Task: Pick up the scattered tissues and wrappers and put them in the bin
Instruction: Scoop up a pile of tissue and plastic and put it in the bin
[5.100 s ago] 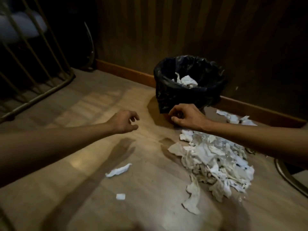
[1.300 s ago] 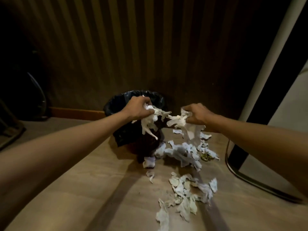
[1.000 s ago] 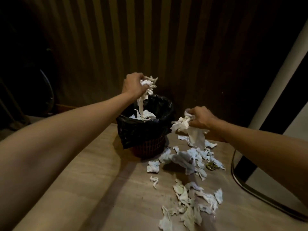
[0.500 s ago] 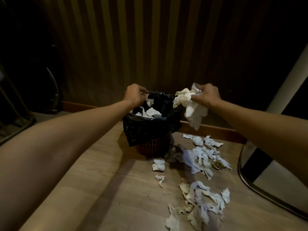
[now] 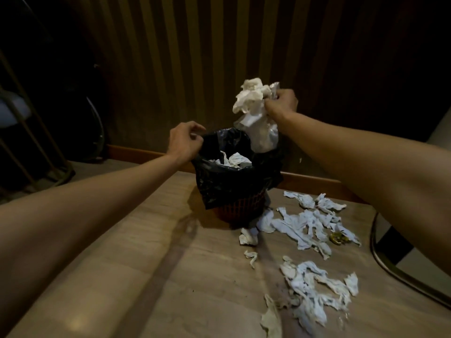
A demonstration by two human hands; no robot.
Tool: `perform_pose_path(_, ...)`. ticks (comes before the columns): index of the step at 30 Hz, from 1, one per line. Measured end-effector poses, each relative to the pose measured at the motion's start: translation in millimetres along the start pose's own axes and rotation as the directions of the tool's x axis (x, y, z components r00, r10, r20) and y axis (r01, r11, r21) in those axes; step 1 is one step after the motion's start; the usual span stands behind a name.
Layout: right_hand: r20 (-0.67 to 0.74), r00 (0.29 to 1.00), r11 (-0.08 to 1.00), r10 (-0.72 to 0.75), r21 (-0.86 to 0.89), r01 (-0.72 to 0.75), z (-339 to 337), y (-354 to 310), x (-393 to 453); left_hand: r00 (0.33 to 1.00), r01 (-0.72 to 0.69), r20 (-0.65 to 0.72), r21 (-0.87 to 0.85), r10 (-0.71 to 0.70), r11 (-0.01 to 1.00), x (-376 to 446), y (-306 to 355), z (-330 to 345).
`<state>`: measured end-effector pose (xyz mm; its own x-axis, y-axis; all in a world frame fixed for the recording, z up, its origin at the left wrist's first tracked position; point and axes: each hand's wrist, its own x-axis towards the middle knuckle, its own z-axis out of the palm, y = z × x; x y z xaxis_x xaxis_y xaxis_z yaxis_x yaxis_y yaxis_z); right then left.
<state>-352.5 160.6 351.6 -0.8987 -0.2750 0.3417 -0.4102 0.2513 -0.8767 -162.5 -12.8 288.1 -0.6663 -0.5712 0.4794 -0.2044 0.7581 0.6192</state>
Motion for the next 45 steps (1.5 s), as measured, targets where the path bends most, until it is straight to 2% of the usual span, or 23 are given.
perform_pose_path(5, 0.067, 0.998, 1.0, 0.022, 0.012, -0.023, 30, -6, -7, 1.0, 0.008, 0.015, 0.033, -0.008, 0.999, -6, -6, -13)
perform_pose_path(8, 0.091, 0.995, 0.996, 0.036, -0.082, -0.029, 39, -1, -12, 0.998, 0.008, 0.056, 0.032, -0.009, 0.999, -12, -11, -19)
perform_pose_path(12, 0.057, 0.996, 0.977, 0.074, -0.205, -0.061, 39, 10, -17, 0.993, -0.042, 0.108, 0.045, 0.037, 0.998, -20, -14, -21)
perform_pose_path(19, 0.155, 0.975, 0.984, 0.161, -0.102, -0.146, 48, 15, -15, 0.987, -0.024, 0.161, 0.069, 0.013, 0.997, -26, -16, -10)
perform_pose_path(23, 0.179, 0.975, 0.987, 0.132, -0.113, -0.113, 56, 10, -21, 0.981, -0.04, 0.19, 0.072, 0.025, 0.997, -30, -15, -5)
perform_pose_path(27, 0.139, 0.986, 0.978, 0.087, -0.2, -0.058, 48, 12, -24, 0.965, -0.124, 0.244, 0.106, 0.095, 0.987, -37, -15, -1)
perform_pose_path(32, 0.112, 0.994, 0.936, 0.013, -0.35, 0.028, 4, 42, -22, 0.919, -0.263, 0.334, 0.12, 0.211, 0.957, -54, -7, 16)
perform_pose_path(36, 0.139, 0.99, 0.904, 0.016, -0.425, 0.045, -41, 76, -37, 0.869, -0.313, 0.437, 0.125, 0.231, 0.942, -69, 6, 45)
perform_pose_path(41, 0.237, 0.964, 0.864, 0.119, -0.504, 0.017, -72, 123, -70, 0.774, -0.391, 0.589, 0.155, 0.233, 0.907, -87, 19, 90)
perform_pose_path(45, 0.321, 0.922, 0.794, 0.219, -0.607, 0.023, -78, 162, -87, 0.718, -0.379, 0.672, 0.162, 0.178, 0.911, -93, 22, 124)
